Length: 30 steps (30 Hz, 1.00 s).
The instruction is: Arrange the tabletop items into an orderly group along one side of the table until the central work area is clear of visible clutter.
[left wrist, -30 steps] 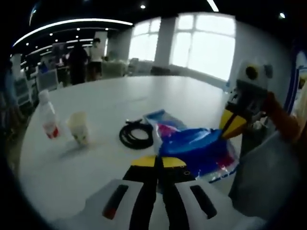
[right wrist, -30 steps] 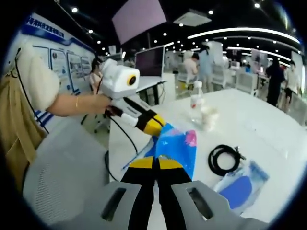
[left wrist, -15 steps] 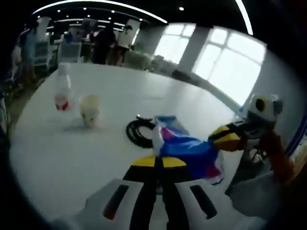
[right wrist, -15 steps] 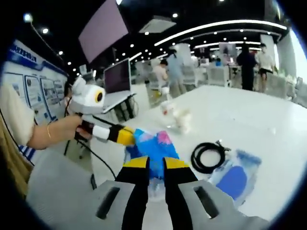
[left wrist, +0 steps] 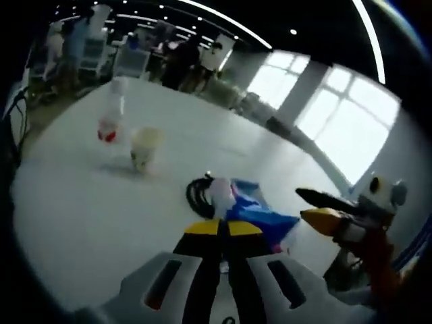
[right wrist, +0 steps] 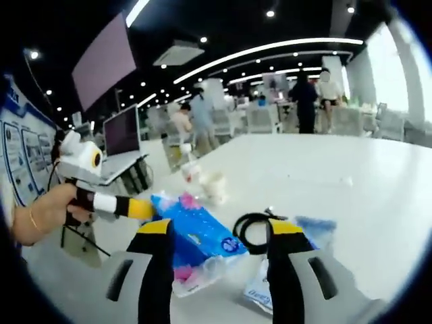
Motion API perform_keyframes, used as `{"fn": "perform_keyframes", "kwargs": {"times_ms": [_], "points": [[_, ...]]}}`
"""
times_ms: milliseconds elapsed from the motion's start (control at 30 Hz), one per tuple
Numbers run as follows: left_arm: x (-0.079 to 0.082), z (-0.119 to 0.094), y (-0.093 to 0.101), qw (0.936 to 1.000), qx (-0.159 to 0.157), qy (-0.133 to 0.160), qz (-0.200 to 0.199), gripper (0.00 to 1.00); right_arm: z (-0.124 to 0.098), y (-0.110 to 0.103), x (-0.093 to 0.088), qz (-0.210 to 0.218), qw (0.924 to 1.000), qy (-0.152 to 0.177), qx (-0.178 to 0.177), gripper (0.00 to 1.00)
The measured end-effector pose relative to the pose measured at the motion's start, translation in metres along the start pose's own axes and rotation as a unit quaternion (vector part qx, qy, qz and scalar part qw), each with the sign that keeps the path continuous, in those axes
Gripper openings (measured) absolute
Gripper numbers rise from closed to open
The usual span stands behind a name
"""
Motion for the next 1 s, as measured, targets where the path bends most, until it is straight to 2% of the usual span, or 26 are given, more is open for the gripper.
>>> {"fn": "perform_keyframes", "kwargs": {"times_ms": [33, 200, 300, 400, 433, 600, 733, 1000], "points": [[0.002, -0.001, 0.000, 0.9998, 0.008, 0.014, -0.015, 0.00, 0.000, 0.002, 0.000, 0.006, 0.9998, 0.001, -0.017, 0.58], [0.005, -0.005, 0.002, 0.9985, 0.023, 0.039, -0.032, 0.00, 0.000, 0.006, -0.003, 0.033, 0.9983, -0.002, -0.047, 0.57], [0.006, -0.006, 0.003, 0.9967, 0.033, 0.056, -0.048, 0.00, -0.001, 0.004, -0.002, 0.044, 0.9977, 0.001, -0.052, 0.53], [0.007, -0.008, 0.004, 0.9948, 0.046, 0.071, -0.057, 0.00, -0.003, 0.003, -0.005, 0.066, 0.9958, -0.002, -0.064, 0.42], [0.007, -0.008, 0.005, 0.9944, 0.049, 0.074, -0.057, 0.00, -0.003, 0.002, -0.006, 0.061, 0.9961, -0.004, -0.064, 0.39], [0.006, -0.008, 0.011, 0.9912, 0.060, 0.094, -0.071, 0.00, -0.002, -0.005, -0.009, 0.060, 0.9964, -0.009, -0.059, 0.35], [0.001, -0.006, 0.016, 0.9901, 0.051, 0.097, -0.087, 0.00, -0.003, -0.008, -0.010, 0.057, 0.9966, -0.006, -0.060, 0.27], [0.000, -0.007, 0.018, 0.9899, 0.049, 0.101, -0.086, 0.00, -0.004, 0.001, -0.010, 0.059, 0.9949, -0.005, -0.081, 0.17]]}}
Point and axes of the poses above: the point that each gripper's makers call its tool centre point, and the gripper's own axes: z roughly forward along the fingers, y roughly to its right, x roughly out of its top, the point moved 5 cm from there along -z, roughly backward along the fingers, and after that the axes turned 14 degrees about -x, right-handed, at the moved point
